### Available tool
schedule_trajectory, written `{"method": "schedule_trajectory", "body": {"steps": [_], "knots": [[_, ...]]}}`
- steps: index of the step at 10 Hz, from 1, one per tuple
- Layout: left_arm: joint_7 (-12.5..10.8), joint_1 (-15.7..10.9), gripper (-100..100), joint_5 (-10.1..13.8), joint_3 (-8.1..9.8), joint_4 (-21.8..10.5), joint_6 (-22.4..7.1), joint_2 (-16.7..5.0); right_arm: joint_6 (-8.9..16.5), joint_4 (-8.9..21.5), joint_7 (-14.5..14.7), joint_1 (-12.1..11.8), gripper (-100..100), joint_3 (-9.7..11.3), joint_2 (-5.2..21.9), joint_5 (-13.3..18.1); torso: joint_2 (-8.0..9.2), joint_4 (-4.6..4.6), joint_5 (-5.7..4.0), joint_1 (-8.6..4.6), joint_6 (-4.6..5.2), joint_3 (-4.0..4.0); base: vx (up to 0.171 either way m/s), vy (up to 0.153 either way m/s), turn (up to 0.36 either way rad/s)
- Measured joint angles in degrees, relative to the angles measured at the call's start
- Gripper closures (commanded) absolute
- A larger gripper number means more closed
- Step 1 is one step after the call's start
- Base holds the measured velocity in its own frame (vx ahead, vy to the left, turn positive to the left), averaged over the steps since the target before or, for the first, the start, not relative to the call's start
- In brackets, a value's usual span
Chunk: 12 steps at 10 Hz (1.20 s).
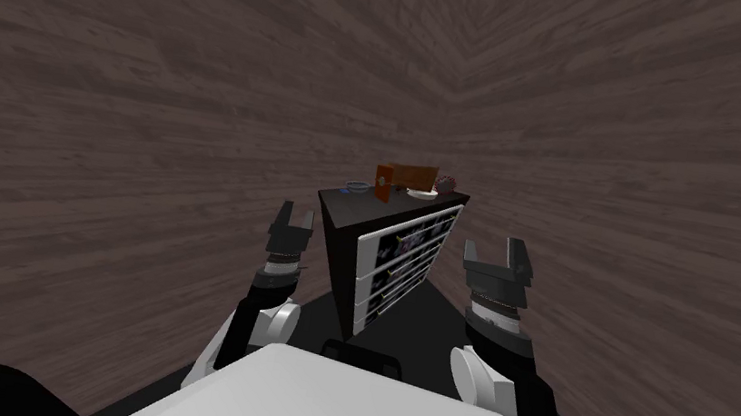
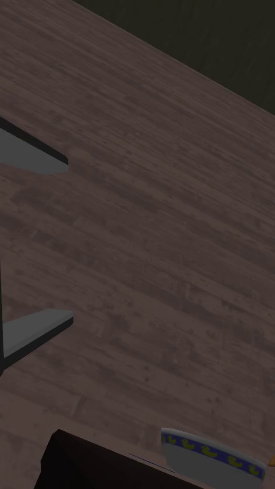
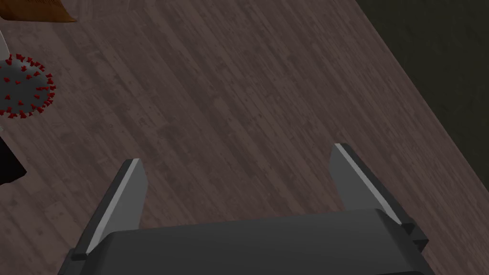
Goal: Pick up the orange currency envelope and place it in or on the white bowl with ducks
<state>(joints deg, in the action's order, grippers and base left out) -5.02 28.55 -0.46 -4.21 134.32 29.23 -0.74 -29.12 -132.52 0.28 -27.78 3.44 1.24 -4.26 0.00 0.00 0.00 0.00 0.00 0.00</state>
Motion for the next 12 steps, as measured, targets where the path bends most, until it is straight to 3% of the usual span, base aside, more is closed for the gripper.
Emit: {"method": "schedule_trajectory", "body": {"steps": [3, 6, 12], "knots": [[1.2, -2.3, -100, 2.6, -0.65, -1.0, 0.6, -3.3, 0.0, 0.0, 0.0, 0.0, 0, 0.0, 0.0, 0.0, 0.18, 0.04, -0.07, -0.32, 0.01, 0.11, -0.056, -0.092, -0.039], [3.6, -7.1, -100, 7.5, -1.65, -2.9, 1.4, -6.3, 0.0, 0.0, 0.0, 0.0, 0, 0.0, 0.0, 0.0, 0.25, 0.06, -0.12, -0.51, 0.02, 0.14, -0.060, -0.112, -0.034], [7.9, -14.6, -100, 16.3, -2.90, -6.4, 3.3, -8.5, 0.0, 0.0, 0.0, 0.0, 0, 0.0, 0.0, 0.0, 0.11, 0.03, -0.06, -0.23, -0.01, 0.07, -0.034, -0.077, -0.032]]}}
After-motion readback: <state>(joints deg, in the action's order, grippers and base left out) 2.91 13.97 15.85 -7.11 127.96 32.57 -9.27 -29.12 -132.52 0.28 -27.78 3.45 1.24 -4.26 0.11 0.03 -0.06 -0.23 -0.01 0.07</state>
